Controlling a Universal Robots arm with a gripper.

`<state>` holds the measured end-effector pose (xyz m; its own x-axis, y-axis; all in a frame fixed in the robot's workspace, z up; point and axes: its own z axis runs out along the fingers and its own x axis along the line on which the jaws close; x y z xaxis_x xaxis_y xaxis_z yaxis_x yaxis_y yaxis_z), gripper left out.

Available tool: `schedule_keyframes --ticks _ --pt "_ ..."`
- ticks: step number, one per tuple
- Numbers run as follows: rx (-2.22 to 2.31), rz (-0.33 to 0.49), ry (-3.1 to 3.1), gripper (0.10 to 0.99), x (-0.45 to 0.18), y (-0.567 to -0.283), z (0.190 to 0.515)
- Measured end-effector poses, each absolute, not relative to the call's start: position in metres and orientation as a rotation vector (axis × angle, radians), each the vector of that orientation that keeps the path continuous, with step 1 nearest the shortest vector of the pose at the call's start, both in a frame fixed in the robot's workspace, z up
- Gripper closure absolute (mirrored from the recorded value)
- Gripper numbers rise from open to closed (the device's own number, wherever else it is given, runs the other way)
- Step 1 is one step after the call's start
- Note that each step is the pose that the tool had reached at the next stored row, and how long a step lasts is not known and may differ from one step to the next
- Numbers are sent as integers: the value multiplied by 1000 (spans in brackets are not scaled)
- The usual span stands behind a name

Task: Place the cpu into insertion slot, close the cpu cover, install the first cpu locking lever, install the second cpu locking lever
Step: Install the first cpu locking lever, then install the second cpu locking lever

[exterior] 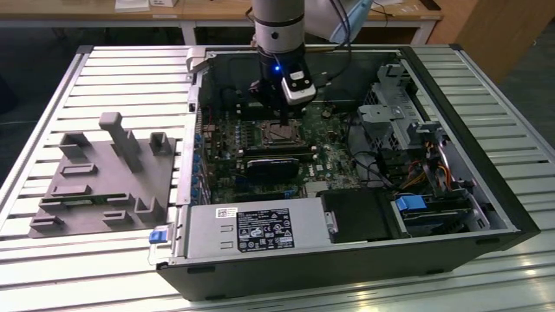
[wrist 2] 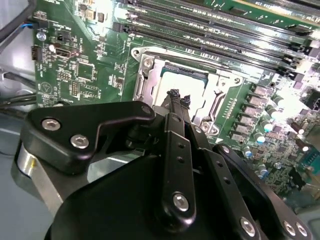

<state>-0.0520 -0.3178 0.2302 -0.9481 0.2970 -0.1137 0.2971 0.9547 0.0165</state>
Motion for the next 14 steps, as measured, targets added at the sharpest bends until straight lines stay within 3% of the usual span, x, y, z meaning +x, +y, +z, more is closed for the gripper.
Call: schedule_keyframes --ticks 14 --pt "456 -1 2992 984 -52 -318 232"
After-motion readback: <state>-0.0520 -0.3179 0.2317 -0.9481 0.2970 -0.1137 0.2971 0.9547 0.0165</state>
